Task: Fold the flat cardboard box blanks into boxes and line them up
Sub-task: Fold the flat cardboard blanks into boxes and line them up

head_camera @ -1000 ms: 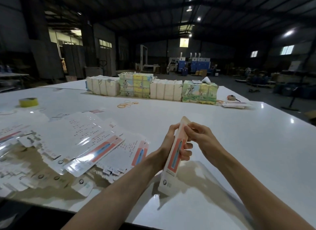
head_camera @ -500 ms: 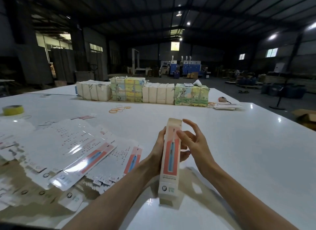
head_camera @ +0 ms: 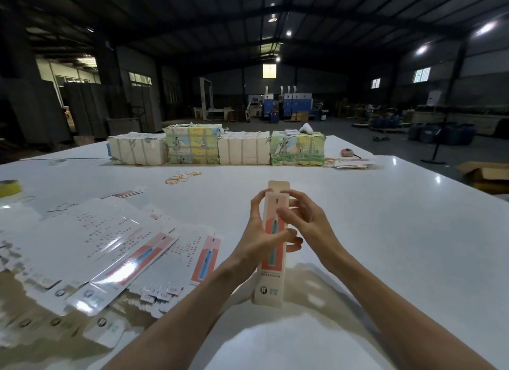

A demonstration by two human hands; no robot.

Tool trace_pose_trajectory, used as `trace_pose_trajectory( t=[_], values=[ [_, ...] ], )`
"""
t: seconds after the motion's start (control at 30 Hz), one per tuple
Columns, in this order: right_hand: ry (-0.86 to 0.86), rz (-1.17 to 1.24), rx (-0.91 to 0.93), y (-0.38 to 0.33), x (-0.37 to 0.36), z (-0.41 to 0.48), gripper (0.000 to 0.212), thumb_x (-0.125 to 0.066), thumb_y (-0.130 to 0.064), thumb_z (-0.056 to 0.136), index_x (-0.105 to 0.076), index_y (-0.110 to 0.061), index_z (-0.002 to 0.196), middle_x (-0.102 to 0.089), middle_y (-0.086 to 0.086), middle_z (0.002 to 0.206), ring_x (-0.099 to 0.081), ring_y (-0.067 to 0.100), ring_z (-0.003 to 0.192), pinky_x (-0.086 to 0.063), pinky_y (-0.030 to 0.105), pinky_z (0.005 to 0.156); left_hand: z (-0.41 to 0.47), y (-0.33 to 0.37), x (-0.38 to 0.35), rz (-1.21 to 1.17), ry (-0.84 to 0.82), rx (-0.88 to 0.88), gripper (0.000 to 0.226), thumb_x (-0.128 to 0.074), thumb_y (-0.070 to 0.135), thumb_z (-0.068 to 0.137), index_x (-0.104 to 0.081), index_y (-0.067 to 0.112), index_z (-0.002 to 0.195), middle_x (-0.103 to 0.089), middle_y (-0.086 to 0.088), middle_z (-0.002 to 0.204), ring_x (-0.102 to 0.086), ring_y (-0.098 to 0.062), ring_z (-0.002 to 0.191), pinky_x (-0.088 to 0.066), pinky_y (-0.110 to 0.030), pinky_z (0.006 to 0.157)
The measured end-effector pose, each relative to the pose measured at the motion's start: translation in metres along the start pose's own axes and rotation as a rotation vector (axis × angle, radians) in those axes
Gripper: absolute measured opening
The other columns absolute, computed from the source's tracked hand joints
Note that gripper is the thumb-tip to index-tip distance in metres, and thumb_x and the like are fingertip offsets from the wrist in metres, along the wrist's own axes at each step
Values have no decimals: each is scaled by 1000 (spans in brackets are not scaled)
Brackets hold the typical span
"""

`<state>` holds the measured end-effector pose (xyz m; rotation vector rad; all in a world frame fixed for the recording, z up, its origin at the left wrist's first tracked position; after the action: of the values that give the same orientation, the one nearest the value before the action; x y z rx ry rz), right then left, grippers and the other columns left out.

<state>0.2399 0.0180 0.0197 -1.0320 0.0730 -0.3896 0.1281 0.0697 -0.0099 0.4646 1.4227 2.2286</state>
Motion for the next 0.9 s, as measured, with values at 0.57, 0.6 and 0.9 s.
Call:
trace_pose_trajectory(
  t=[0.57,0.6,0.9],
  values=[
    [160,-39,-110,16,36,12,25,-50,-34,110,-59,-29,133,-74,-10,109,-76,15,97,-63,25,74,-8,-14,-23,71,-185,118,94,-86,20,85,-25,64,141,-62,-3,128,-74,-22,108,-66,-36,75],
    [145,-64,-95,16,36,14,21,-52,-29,110,-65,-26,126,-75,-11,105,-77,17,97,-64,27,75,-7,-15,-26,77,-208,117,94,-86,19,85,-25,61,144,-62,-3,127,-74,-22,108,-65,-35,74],
    [-53,61,-79,4,19,12,30,-54,-25,109,-72,-15,129,-76,1,122,-75,26,111,-64,39,88,-6,-13,-13,101,-165,122,92,-85,19,83,-28,63,140,-64,-4,123,-77,-28,100,-67,-40,75]
  ],
)
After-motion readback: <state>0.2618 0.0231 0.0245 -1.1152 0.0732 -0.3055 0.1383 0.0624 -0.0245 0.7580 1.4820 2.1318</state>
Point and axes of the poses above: each hand's wrist, its own z-axis towards the middle knuckle, its own x-axis out of the back of the hand, y = z × x, the point moved 10 cm from there along z, towards the middle knuckle
